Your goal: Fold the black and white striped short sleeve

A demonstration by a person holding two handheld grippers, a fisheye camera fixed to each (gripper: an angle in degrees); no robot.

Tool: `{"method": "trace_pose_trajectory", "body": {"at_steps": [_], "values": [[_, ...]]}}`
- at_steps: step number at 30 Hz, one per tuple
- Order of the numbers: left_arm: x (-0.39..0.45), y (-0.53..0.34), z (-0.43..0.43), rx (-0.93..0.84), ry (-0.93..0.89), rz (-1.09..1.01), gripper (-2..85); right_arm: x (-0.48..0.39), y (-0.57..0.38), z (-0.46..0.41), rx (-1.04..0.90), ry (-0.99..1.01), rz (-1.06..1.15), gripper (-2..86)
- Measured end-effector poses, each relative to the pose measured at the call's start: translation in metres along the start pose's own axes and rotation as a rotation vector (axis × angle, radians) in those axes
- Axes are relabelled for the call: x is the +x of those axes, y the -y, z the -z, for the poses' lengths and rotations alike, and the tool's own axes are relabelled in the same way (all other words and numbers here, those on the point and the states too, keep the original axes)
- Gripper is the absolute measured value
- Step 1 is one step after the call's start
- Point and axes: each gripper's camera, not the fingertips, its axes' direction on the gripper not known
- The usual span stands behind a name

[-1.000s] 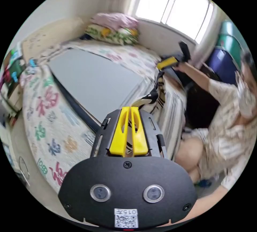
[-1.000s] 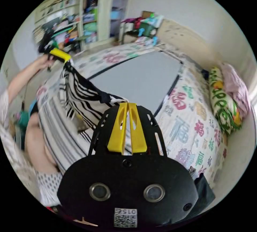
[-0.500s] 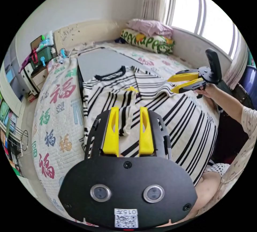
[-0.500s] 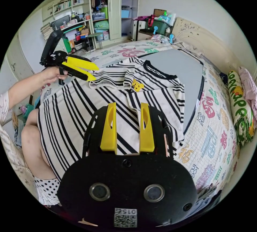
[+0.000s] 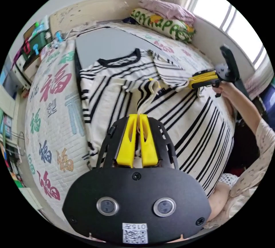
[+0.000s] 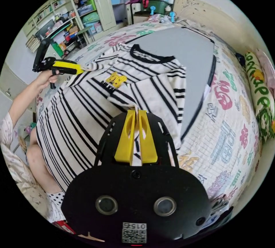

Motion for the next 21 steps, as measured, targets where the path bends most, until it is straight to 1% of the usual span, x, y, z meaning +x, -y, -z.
{"method": "trace_pose_trajectory", "body": {"at_steps": [2,3,4,5,6,7,8,9,10,11,12,13,16,18,19,21], "values": [[-0.055,-0.018,0.042,0.103,0.070,0.119,0.9,0.077,0.006,0.053,0.097,-0.133,-0.185,1.6],[-0.095,-0.034,0.068,0.161,0.132,0.214,1.2,0.099,0.006,0.065,0.119,-0.185,-0.247,2.0],[-0.131,-0.053,0.086,0.190,0.217,0.287,2.0,0.142,0.001,0.085,0.145,-0.288,-0.371,2.9],[-0.146,-0.063,0.091,0.183,0.270,0.315,2.5,0.180,-0.007,0.099,0.141,-0.383,-0.485,5.9],[-0.173,-0.083,0.094,0.131,0.378,0.382,5.8,0.197,-0.013,0.103,0.118,-0.420,-0.545,7.4],[-0.185,-0.095,0.094,0.103,0.415,0.421,7.4,0.226,-0.028,0.110,0.068,-0.447,-0.653,8.8],[-0.200,-0.120,0.096,0.079,0.435,0.478,8.4,0.244,-0.046,0.120,0.081,-0.391,-0.723,9.8],[-0.203,-0.147,0.100,0.098,0.390,0.488,9.0,0.249,-0.056,0.126,0.112,-0.336,-0.741,10.0],[-0.196,-0.177,0.105,0.138,0.304,0.474,9.2,0.253,-0.077,0.136,0.177,-0.198,-0.739,9.9],[-0.191,-0.192,0.107,0.151,0.253,0.463,9.3,0.248,-0.097,0.143,0.226,-0.059,-0.685,9.3],[-0.177,-0.220,0.110,0.159,0.163,0.437,9.5,0.243,-0.107,0.147,0.243,0.001,-0.651,9.2],[-0.169,-0.234,0.112,0.156,0.127,0.425,9.7,0.232,-0.128,0.152,0.257,0.079,-0.615,9.1],[-0.105,-0.320,0.133,0.167,-0.022,0.363,10.8,0.195,-0.186,0.164,0.252,0.213,-0.575,9.6],[-0.075,-0.361,0.146,0.179,-0.087,0.353,11.0,0.169,-0.221,0.172,0.249,0.287,-0.551,10.1],[-0.057,-0.386,0.153,0.176,-0.116,0.348,11.0,0.150,-0.243,0.176,0.239,0.328,-0.536,10.6],[-0.036,-0.419,0.163,0.158,-0.110,0.355,11.0,0.123,-0.273,0.181,0.209,0.377,-0.518,11.4]]}}
